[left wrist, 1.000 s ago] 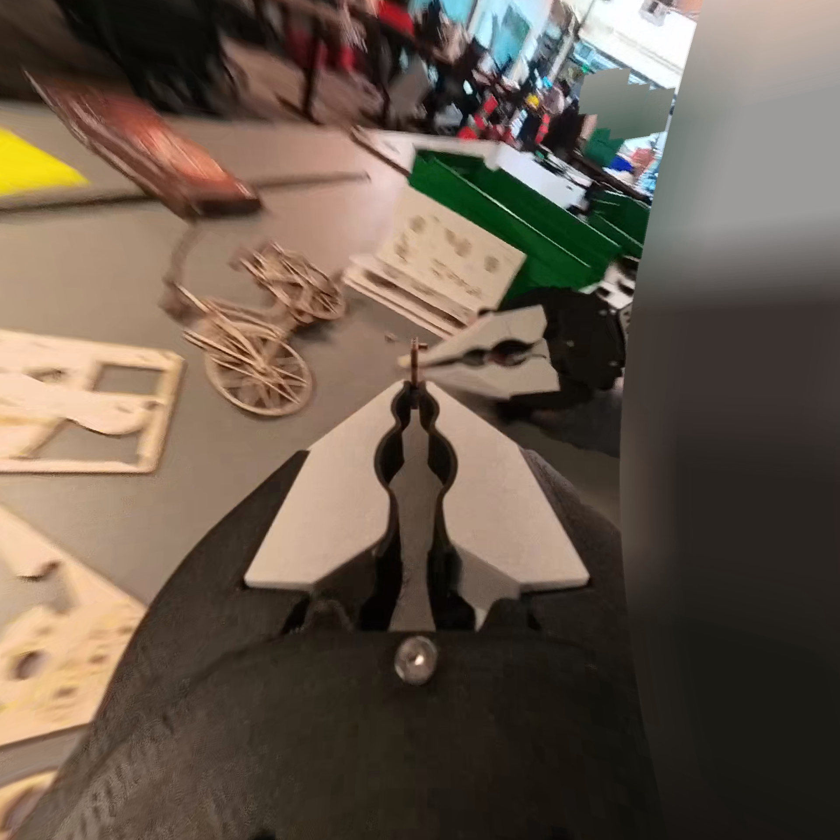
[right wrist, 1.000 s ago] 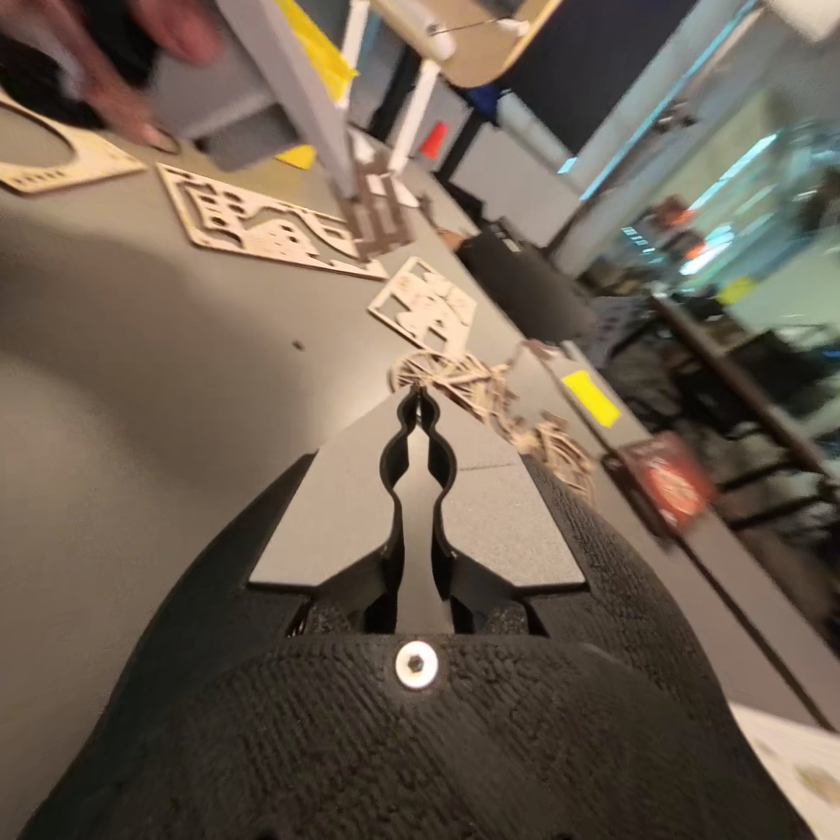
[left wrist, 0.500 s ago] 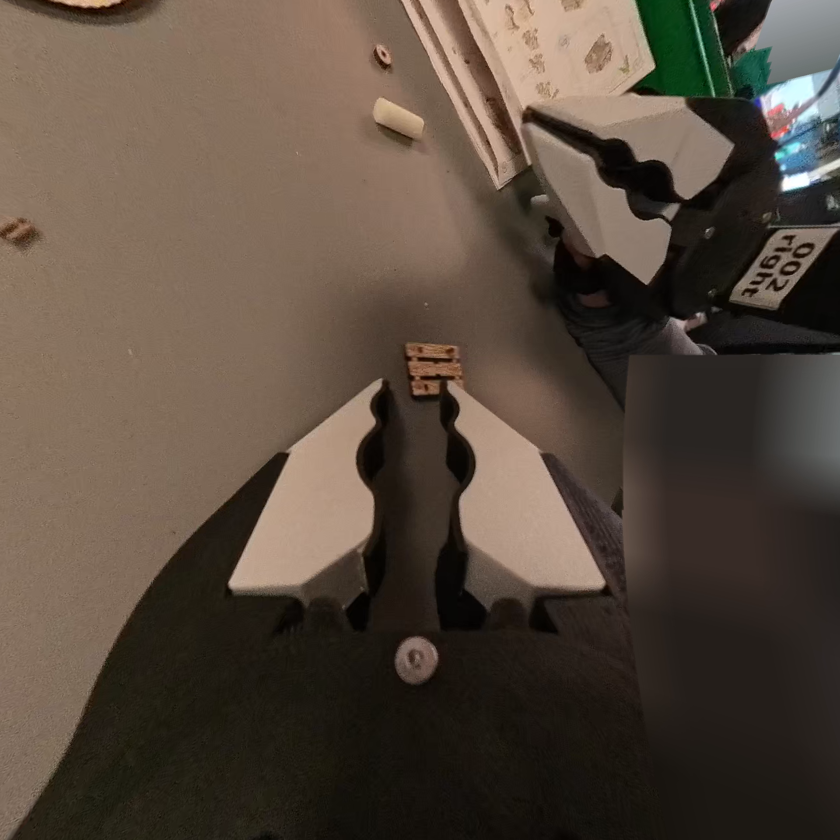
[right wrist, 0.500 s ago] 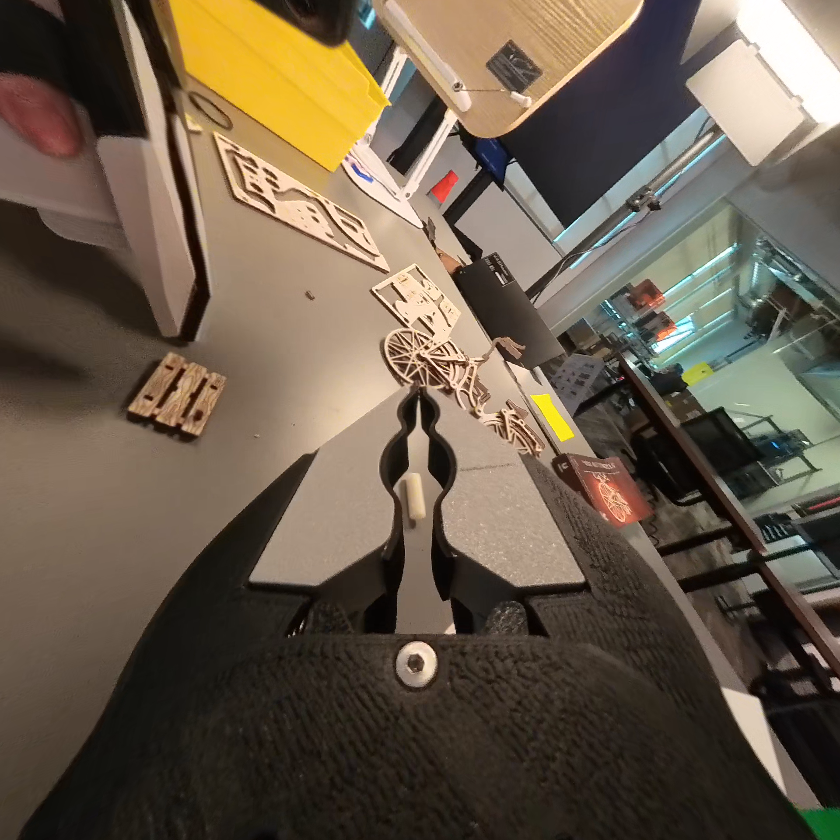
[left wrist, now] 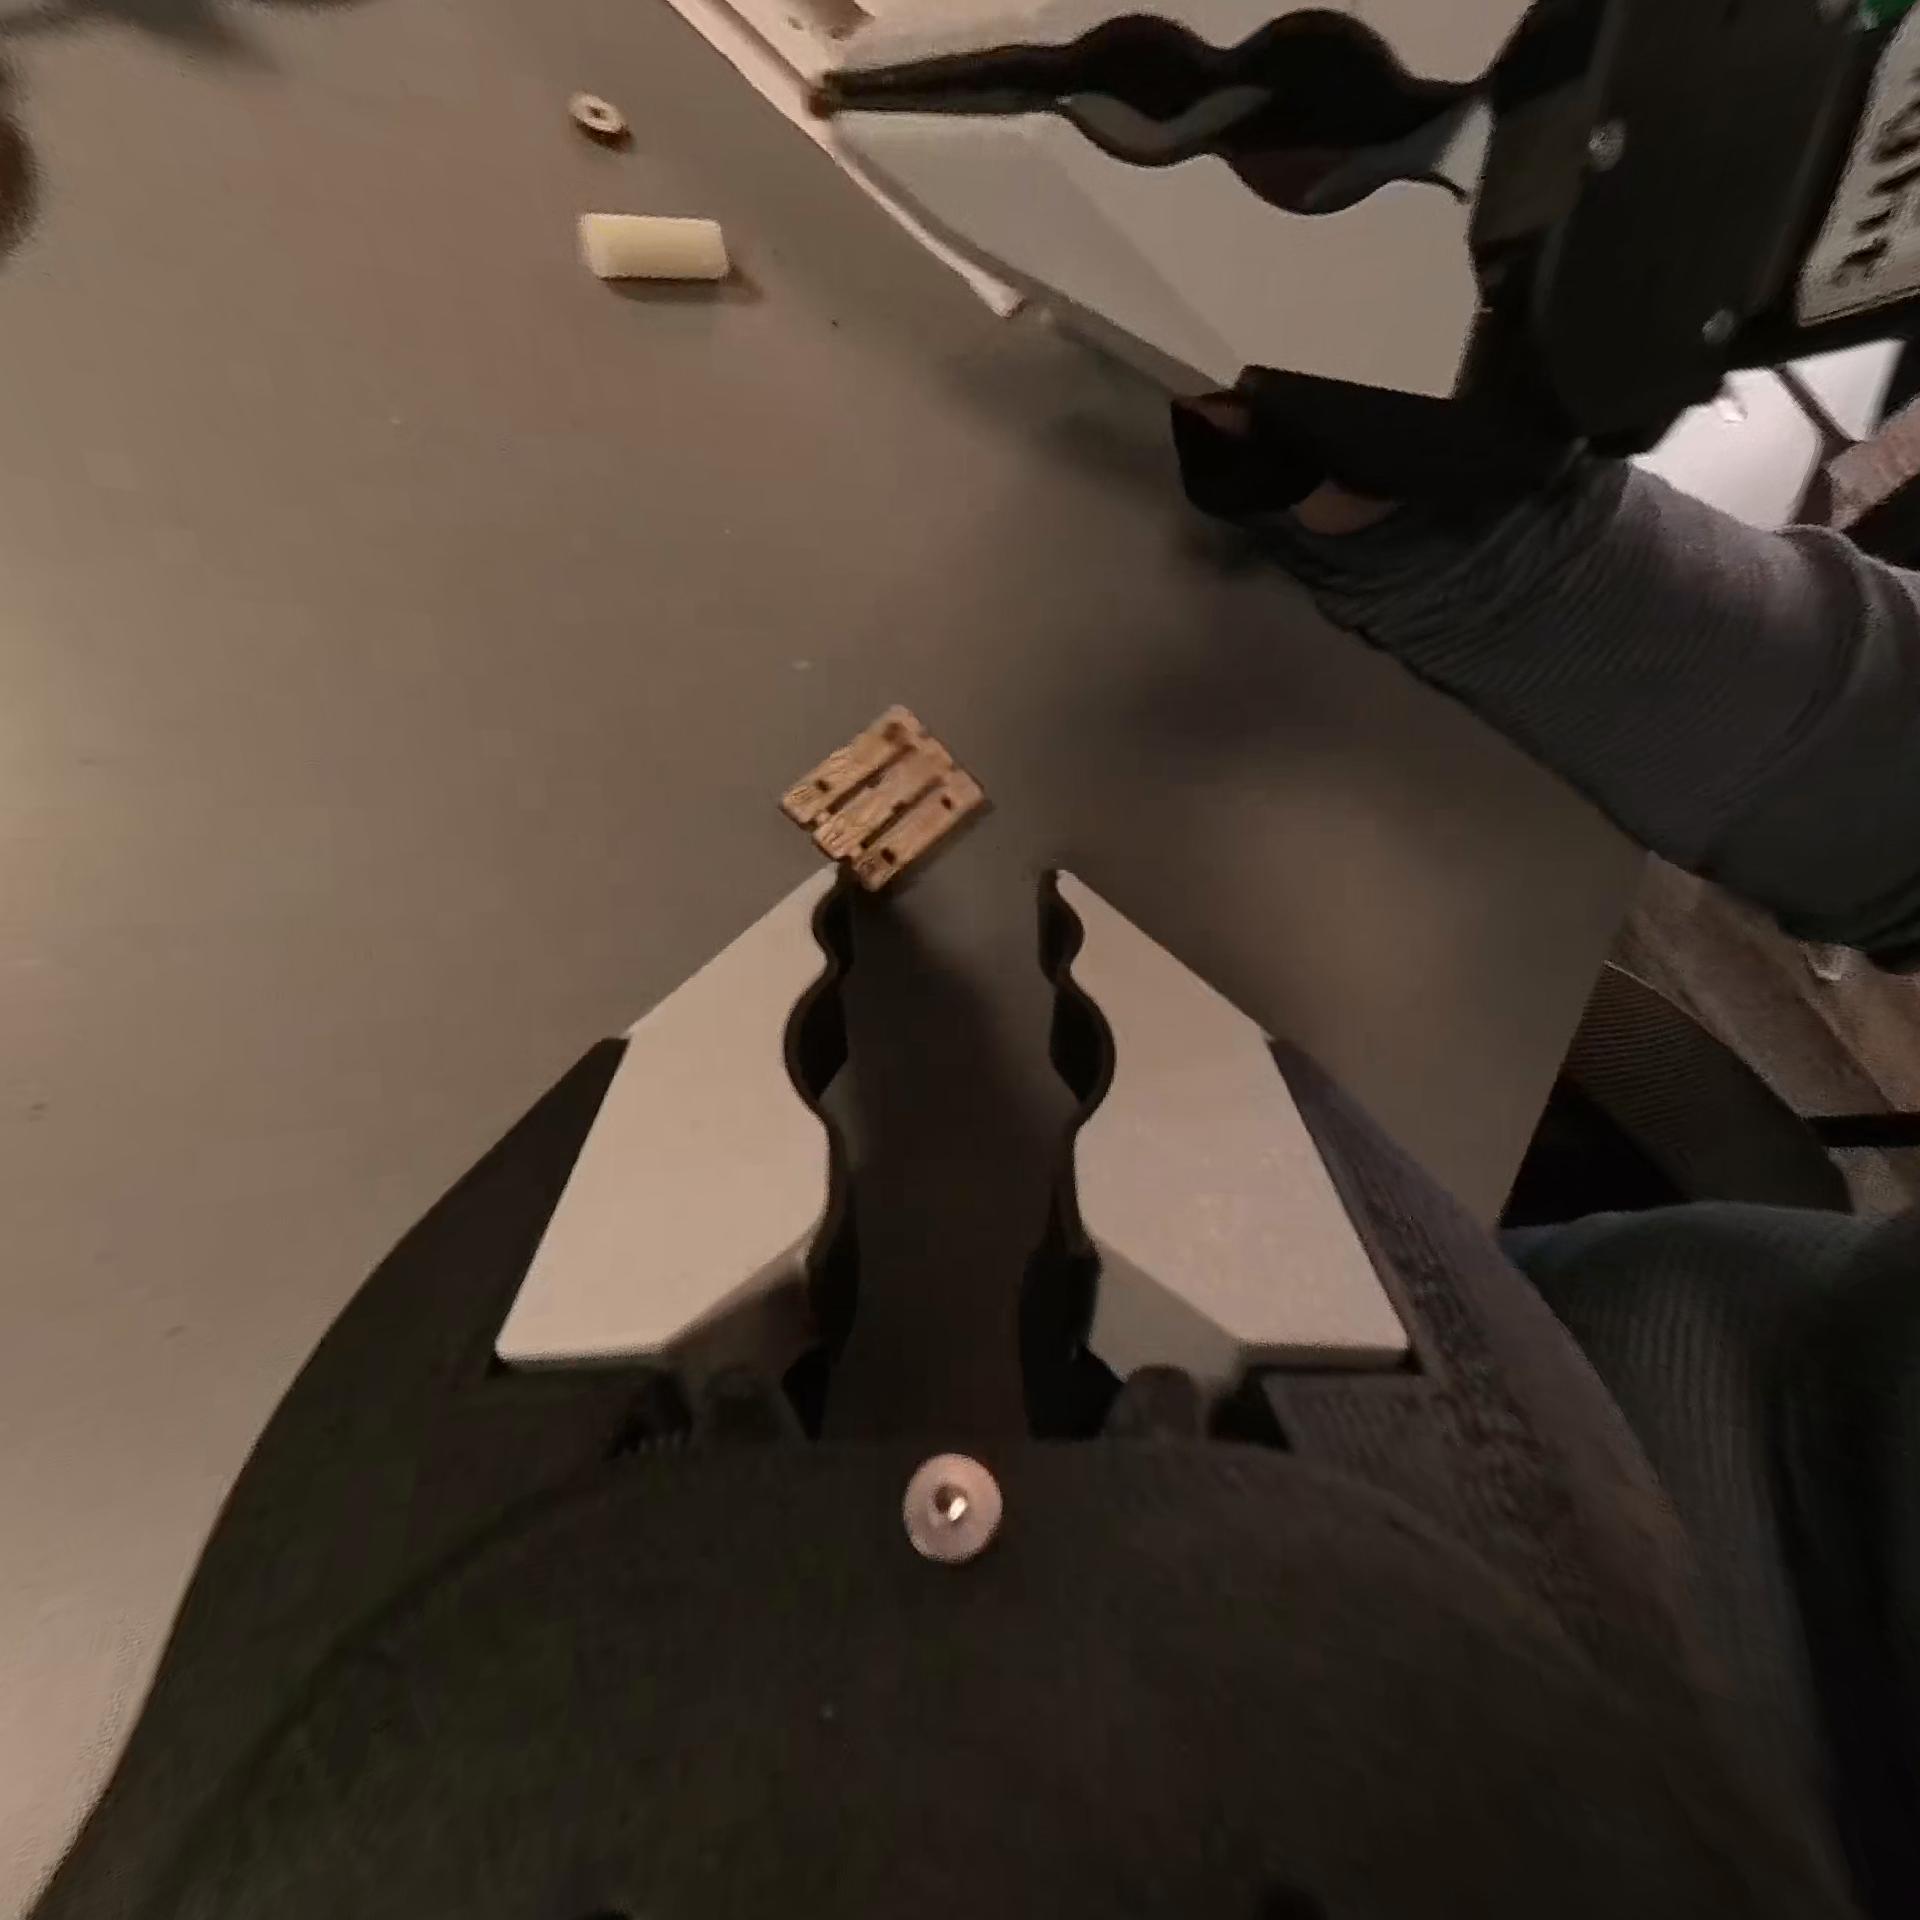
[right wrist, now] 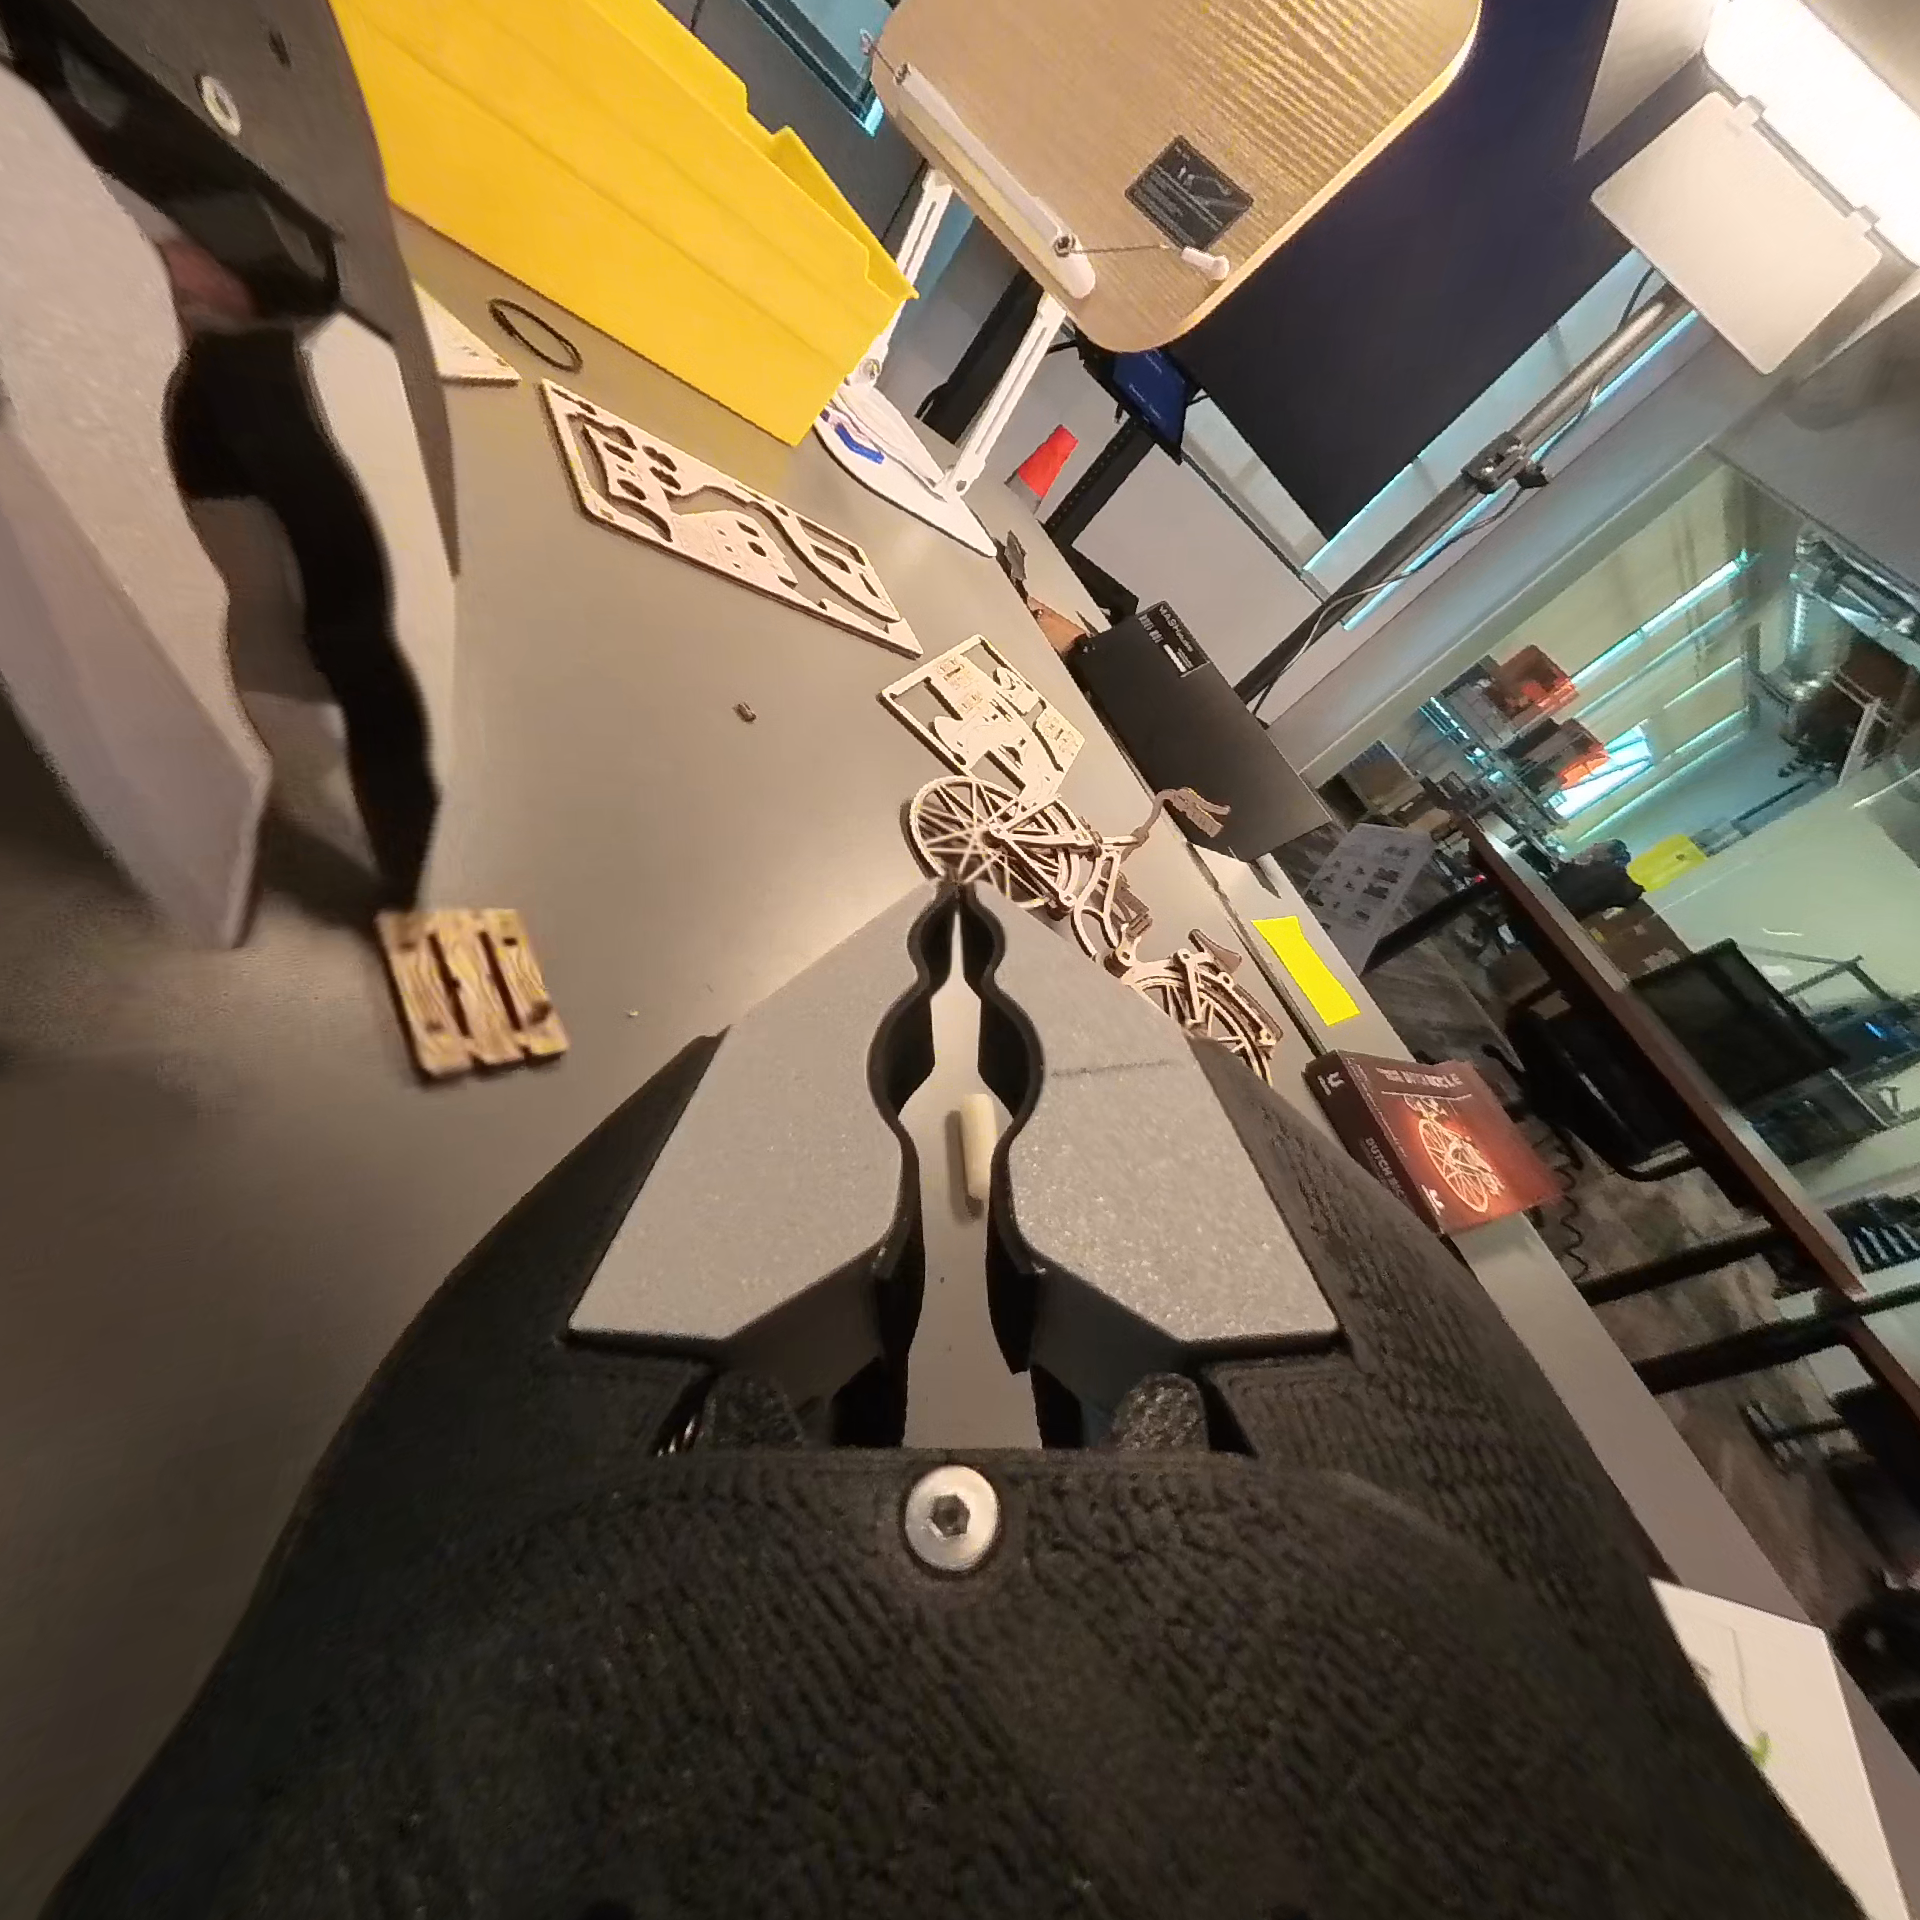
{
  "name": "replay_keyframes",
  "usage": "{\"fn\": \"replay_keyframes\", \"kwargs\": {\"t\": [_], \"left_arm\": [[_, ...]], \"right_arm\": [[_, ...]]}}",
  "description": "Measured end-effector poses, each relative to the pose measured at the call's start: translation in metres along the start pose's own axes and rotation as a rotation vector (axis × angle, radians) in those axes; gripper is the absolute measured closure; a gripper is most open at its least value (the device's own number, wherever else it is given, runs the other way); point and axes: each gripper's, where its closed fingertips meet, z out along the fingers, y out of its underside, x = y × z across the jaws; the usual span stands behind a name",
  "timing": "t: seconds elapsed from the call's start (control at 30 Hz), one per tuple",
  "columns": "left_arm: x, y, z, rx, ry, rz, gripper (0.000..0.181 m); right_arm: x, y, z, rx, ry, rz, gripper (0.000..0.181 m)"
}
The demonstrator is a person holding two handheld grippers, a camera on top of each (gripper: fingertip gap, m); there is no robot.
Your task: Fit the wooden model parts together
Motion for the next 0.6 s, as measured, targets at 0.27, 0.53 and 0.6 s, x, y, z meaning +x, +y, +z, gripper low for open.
{"fn": "replay_keyframes", "kwargs": {"t": [0.27,0.53,0.6], "left_arm": [[0.011,-0.038,-0.019,0.283,0.03,0.087,0.155],[0.007,-0.062,-0.039,0.429,0.249,0.014,0.169],[0.005,-0.063,-0.04,0.442,0.312,-0.012,0.171]], "right_arm": [[-0.014,-0.025,-0.007,0.129,-0.061,-0.047,0.181],[-0.035,-0.045,-0.011,0.226,-0.091,-0.171,0.181],[-0.041,-0.046,-0.012,0.235,-0.114,-0.192,0.181]]}}
